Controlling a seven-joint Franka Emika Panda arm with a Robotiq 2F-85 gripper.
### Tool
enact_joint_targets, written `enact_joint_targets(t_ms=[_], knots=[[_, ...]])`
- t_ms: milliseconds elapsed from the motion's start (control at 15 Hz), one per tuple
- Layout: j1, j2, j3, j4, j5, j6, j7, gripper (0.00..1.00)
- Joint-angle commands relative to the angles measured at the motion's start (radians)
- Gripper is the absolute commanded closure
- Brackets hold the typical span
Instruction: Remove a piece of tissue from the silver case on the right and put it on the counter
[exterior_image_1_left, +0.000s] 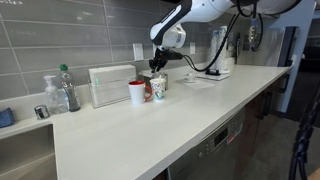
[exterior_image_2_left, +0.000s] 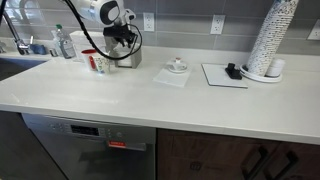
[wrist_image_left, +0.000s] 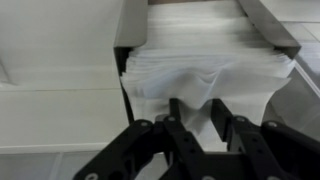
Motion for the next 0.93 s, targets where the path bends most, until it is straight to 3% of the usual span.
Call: enact_joint_targets(t_ms=[0,533,867], knots=[[-0.002,0.016,0.005,0.032,-0.008,-0.036,-0.005,0.63],[0.01,0.0,-0.005,0.029,-0.021,-0.05,0.007,0.66],[0.017,-0.008,-0.011,0.026,-0.029,-0.064,0.015,0.77]])
